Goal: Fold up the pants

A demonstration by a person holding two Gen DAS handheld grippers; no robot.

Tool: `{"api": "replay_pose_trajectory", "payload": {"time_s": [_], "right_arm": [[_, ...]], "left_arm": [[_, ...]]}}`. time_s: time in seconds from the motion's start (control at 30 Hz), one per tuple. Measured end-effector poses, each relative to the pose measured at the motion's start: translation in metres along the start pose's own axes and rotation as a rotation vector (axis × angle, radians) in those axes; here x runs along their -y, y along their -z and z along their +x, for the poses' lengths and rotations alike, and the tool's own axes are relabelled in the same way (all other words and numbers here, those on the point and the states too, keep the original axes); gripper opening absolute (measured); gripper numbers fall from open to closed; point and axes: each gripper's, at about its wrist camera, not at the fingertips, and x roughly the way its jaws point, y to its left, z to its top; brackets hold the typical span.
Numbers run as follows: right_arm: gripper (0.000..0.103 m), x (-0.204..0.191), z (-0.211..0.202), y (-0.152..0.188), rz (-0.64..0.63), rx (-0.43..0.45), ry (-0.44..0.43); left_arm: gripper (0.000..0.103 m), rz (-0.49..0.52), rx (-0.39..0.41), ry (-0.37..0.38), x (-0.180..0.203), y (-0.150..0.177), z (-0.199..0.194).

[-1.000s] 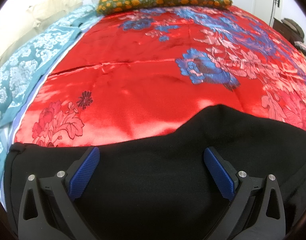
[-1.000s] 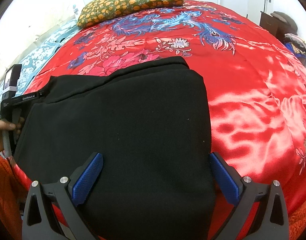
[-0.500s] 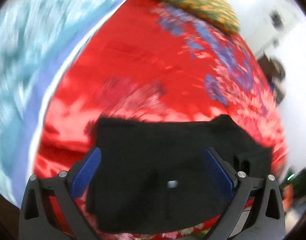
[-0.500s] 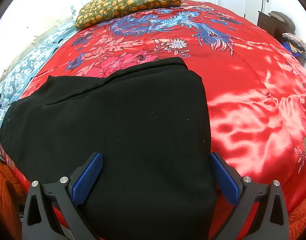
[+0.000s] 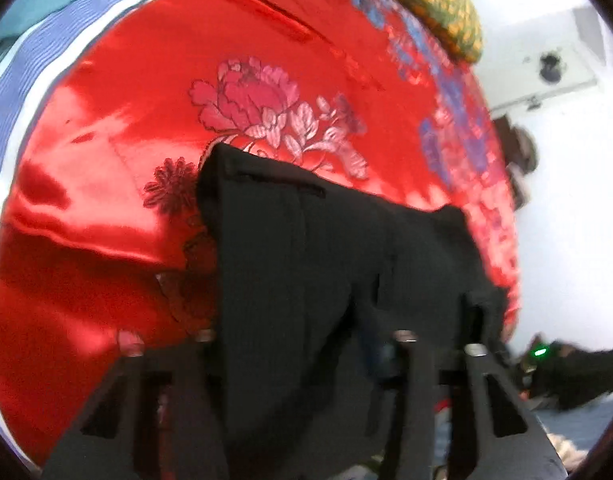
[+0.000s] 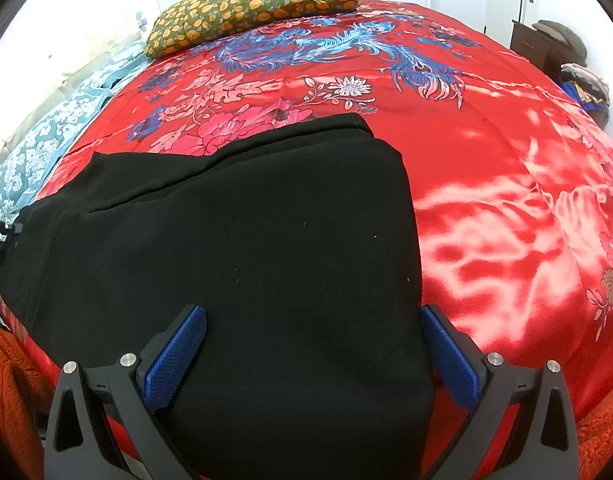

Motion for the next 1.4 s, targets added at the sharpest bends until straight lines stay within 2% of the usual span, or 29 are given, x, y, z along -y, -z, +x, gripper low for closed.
{"api": "replay_pose_trajectory", "payload": {"time_s": [0.1,0.23,0.33,0.47,0.6,0.7,0.87,0.97,1.07,1.13,1.17,1.2,1.23,1.27,1.33,1.4], "right_arm": [[0.103,0.000,0.001,0.000,-0.002,0.005,-0.004],[0.103,0.002,0.001,0.000,-0.001,0.004,-0.013],[0.103,0.003,0.002,-0.003,0.000,-0.014,-0.020],[0.103,0.008,-0.002,-0.009,0.027,-0.058,-0.053],[0.103,0.026,-0.017,-0.009,0.150,-0.039,-0.147],[0.103,0.044,-0.032,-0.009,0.246,-0.008,-0.223],[0.103,0.073,-0.065,-0.015,0.299,0.101,-0.238],[0.103,0.093,-0.076,-0.017,0.339,0.133,-0.236],[0.103,0.113,-0.077,-0.014,0.413,0.136,-0.254],[0.103,0.120,-0.076,-0.010,0.453,0.129,-0.277],[0.103,0.124,-0.075,-0.009,0.475,0.126,-0.292],[0.103,0.130,-0.073,-0.007,0.517,0.125,-0.322],[0.103,0.135,-0.072,-0.005,0.554,0.130,-0.346],[0.103,0.140,-0.072,-0.004,0.590,0.140,-0.365],[0.103,0.157,-0.075,0.003,0.685,0.180,-0.410],[0.103,0.166,-0.078,0.005,0.722,0.207,-0.464]], "left_arm": [[0.024,0.032,0.029,0.020,0.016,0.009,-0.017],[0.023,-0.082,0.104,0.118,0.042,0.022,-0.042],[0.022,-0.166,0.128,0.189,0.069,0.033,-0.053],[0.022,-0.153,0.161,0.289,0.128,0.052,-0.069],[0.023,-0.099,0.160,0.374,0.207,0.067,-0.063],[0.023,-0.052,0.140,0.372,0.260,0.081,-0.038],[0.022,-0.008,0.033,0.340,0.337,0.107,0.053],[0.022,0.004,-0.030,0.288,0.366,0.126,0.112],[0.022,0.088,-0.071,0.194,0.396,0.150,0.156],[0.027,0.195,-0.099,0.108,0.414,0.166,0.184],[0.034,0.233,-0.124,0.085,0.422,0.170,0.197],[0.045,0.269,-0.154,0.065,0.430,0.173,0.207],[0.048,0.312,-0.191,0.039,0.439,0.177,0.216],[0.049,0.334,-0.201,0.029,0.444,0.181,0.214],[0.058,0.385,-0.153,0.051,0.456,0.185,0.194],[0.090,0.433,-0.062,0.054,0.456,0.184,0.158]]}}
